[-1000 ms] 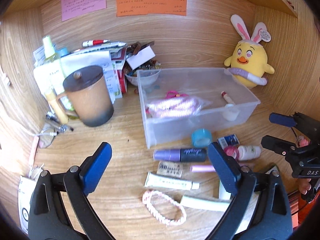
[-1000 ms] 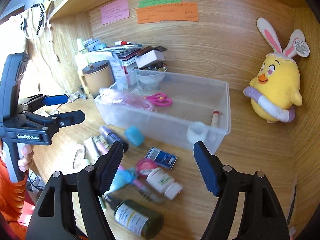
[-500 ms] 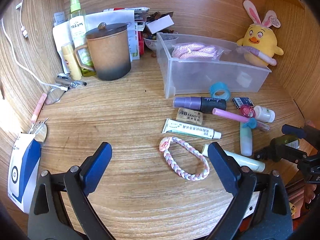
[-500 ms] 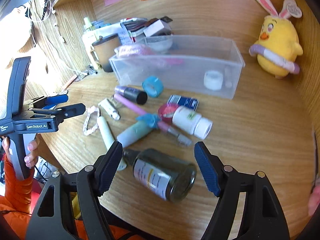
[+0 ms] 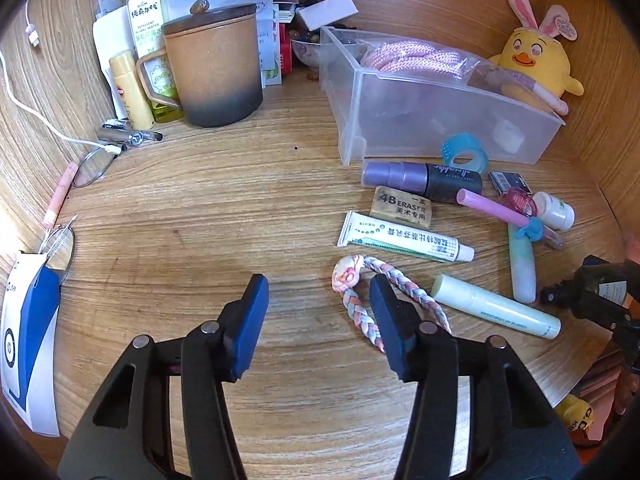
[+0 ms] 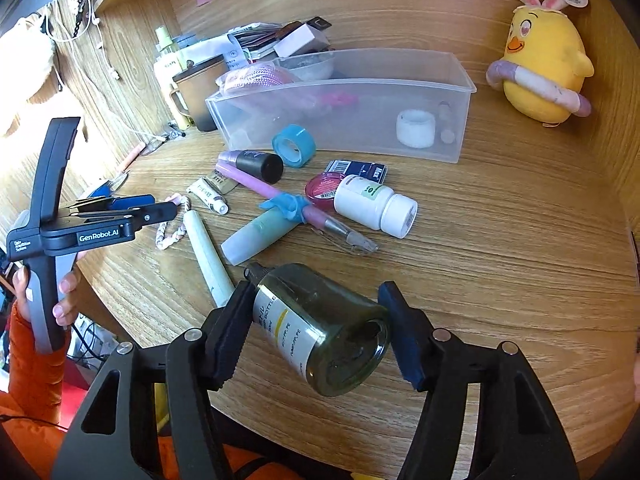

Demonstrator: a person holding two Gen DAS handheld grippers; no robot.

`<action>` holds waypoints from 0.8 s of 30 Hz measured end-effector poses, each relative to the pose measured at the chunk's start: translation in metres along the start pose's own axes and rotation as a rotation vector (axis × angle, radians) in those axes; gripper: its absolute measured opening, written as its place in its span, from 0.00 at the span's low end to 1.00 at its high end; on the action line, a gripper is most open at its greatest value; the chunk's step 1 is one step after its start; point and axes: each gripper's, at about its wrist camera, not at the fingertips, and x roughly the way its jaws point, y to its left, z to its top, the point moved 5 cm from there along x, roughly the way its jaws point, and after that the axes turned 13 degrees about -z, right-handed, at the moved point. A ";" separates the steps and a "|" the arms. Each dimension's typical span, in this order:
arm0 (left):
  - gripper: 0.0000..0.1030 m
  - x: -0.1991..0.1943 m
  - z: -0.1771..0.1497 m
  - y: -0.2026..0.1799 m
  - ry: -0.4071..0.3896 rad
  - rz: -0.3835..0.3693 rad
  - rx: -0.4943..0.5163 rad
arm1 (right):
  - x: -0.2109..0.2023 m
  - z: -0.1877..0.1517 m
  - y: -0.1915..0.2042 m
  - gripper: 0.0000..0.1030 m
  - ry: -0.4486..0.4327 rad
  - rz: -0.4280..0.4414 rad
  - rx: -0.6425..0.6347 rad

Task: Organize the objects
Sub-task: 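Grasp the braided pink-white cord with the left gripper while the right grasps the green bottle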

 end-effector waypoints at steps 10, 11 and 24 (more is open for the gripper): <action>0.11 0.005 0.008 -0.003 -0.008 -0.028 0.004 | -0.016 0.019 -0.015 0.57 -0.070 -0.016 0.043; 0.11 0.004 0.008 -0.003 -0.010 -0.028 -0.001 | -0.017 0.023 -0.015 0.57 -0.078 -0.011 0.046; 0.11 -0.036 0.036 -0.012 -0.149 -0.058 -0.002 | -0.035 0.074 -0.015 0.57 -0.214 -0.004 0.061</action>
